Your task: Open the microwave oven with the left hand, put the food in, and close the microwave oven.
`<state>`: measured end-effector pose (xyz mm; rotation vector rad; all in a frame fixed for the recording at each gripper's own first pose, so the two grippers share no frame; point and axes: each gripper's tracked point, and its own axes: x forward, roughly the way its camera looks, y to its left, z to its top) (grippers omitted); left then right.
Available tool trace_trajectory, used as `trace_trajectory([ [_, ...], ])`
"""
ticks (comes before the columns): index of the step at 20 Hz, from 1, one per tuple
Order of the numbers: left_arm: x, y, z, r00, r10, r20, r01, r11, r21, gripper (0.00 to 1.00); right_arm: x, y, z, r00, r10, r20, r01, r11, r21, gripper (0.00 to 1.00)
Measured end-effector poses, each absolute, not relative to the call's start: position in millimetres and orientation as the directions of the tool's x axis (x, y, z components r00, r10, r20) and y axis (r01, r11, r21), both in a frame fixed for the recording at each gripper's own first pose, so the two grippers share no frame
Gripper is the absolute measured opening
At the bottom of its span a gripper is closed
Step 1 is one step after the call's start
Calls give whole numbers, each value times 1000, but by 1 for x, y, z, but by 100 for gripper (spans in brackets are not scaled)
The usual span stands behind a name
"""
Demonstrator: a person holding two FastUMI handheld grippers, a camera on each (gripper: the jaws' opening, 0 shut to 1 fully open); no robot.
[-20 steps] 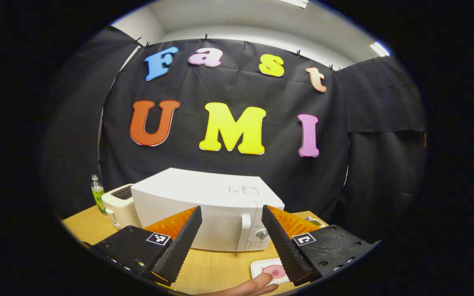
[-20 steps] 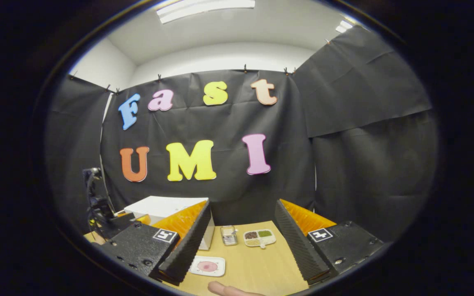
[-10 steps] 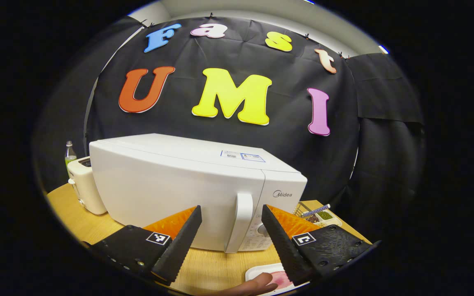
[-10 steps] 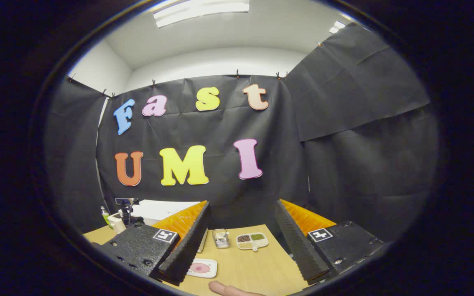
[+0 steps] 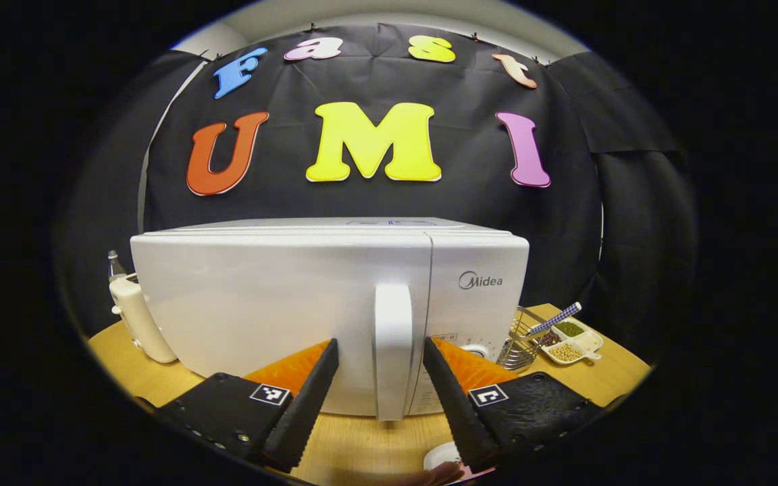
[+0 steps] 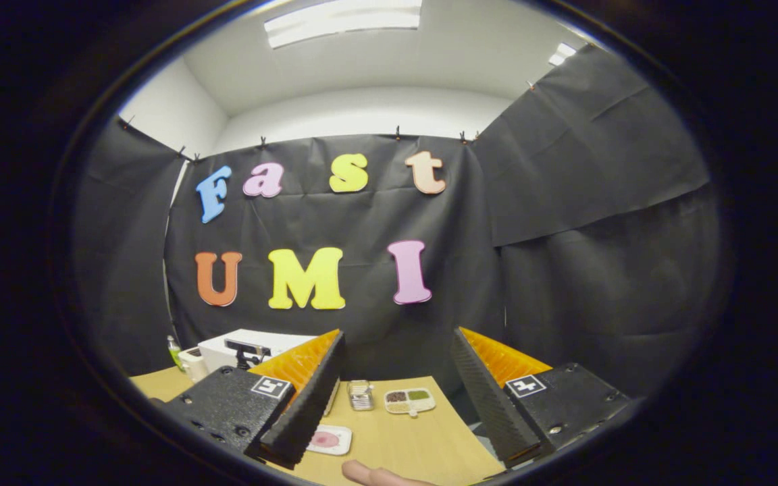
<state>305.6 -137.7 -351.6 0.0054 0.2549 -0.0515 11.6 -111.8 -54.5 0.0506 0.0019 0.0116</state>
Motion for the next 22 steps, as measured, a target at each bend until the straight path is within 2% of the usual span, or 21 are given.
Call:
trace_trajectory([
  [2, 305, -139, -356, 959, -52, -278, 48, 999, -20, 71, 9, -111, -56, 1000, 21, -5, -21, 998, 55, 100],
  [3, 302, -142, -356, 955, -56, -290, 48, 998, -33, 47, 8, -112, -55, 1000, 21, -4, -20, 998, 55, 100],
  [4, 303, -140, -361, 952, -57, -299, 59, 998, -4, 31, 6, -112, -54, 1000, 20, -5, -19, 998, 55, 100],
  [5, 303, -138, -368, 945, -60, -322, 70, 997, 19, 27, 4, -110, -53, 1000, 25, -5, -24, 998, 52, 100],
  [9, 300, -139, -365, 940, -68, -333, 64, 998, -25, 26, -9, -102, -42, 999, 41, 16, -42, 999, 28, 100],
  [10, 298, -140, -366, 937, -66, -343, 60, 998, -28, 16, -14, -101, -38, 999, 44, 23, -44, 999, 21, 100],
  [18, 289, -138, -369, 935, -85, -345, 75, 996, -41, 17, -39, -105, -28, 998, 31, 58, -31, 1000, 5, 100],
  [20, 272, -134, -363, 947, -100, -305, 89, 995, -50, 17, -42, -100, -34, 998, 43, 45, -44, 999, 11, 100],
  [21, 263, -135, -357, 952, -141, -270, 130, 990, -60, 16, -41, -96, -36, 998, 52, 42, -53, 998, 20, 92],
  [22, 256, -135, -360, 943, -190, -275, 180, 982, -61, 15, -40, -91, -38, 997, 64, 39, -65, 998, 22, 91],
])
